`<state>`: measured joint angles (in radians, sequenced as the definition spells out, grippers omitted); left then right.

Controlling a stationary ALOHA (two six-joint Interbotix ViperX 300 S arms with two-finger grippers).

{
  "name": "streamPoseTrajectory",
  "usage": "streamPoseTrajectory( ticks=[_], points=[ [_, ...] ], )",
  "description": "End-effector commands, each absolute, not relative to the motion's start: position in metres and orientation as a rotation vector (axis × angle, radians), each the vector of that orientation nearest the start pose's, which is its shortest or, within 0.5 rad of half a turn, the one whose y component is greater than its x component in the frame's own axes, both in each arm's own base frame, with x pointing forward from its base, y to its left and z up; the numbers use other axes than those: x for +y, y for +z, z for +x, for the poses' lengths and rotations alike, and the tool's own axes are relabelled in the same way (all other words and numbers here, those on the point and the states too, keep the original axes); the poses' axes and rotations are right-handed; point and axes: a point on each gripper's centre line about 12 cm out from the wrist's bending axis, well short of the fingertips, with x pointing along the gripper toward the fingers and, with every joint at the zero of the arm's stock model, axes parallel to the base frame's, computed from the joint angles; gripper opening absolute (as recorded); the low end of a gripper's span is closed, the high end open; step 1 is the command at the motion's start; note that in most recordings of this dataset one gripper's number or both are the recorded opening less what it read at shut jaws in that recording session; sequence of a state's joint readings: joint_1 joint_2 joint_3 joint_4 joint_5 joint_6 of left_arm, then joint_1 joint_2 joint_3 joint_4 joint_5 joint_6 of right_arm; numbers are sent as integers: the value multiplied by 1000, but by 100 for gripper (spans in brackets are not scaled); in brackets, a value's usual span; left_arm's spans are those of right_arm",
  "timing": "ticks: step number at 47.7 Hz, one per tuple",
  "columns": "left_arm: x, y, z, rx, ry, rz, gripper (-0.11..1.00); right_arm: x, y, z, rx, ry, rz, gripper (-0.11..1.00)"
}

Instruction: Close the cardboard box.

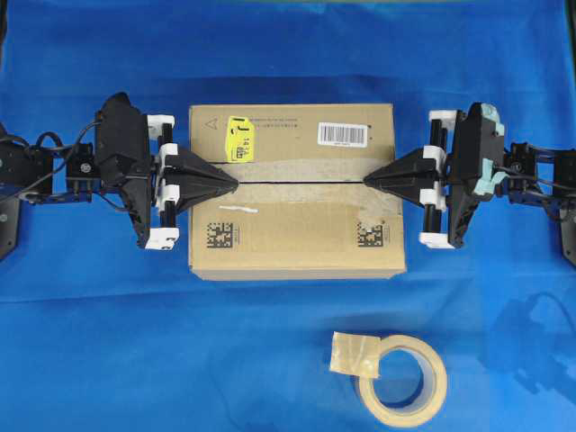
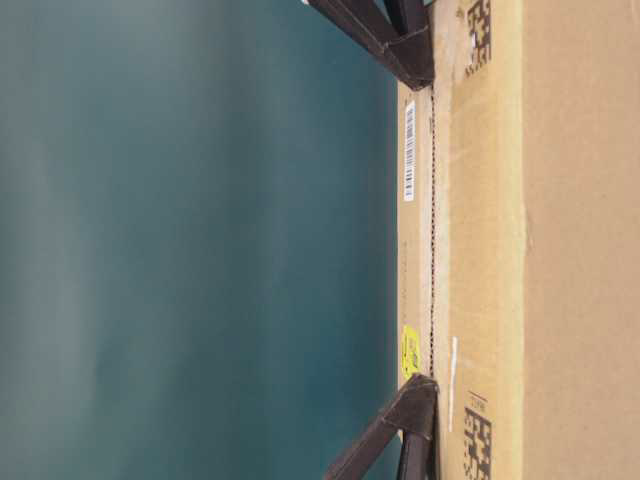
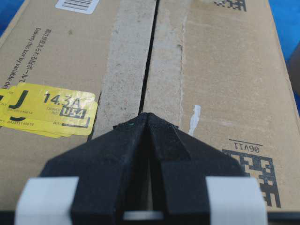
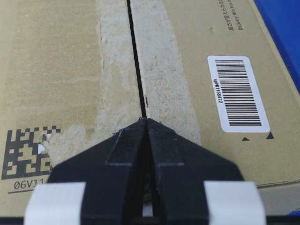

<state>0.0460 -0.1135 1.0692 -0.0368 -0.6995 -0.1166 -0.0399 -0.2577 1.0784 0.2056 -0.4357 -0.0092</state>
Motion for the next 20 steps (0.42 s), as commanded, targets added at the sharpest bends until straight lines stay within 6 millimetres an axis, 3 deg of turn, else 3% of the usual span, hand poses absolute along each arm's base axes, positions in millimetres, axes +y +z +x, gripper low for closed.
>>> streamPoseTrajectory(
  ticks=[1,20],
  points=[
    [18,164,317,222,87,-147,0,-22,173,296,361,-157,168,0],
    [17,165,318,221,84,-147,0,-21,173,296,363,-155,167,0]
  ],
)
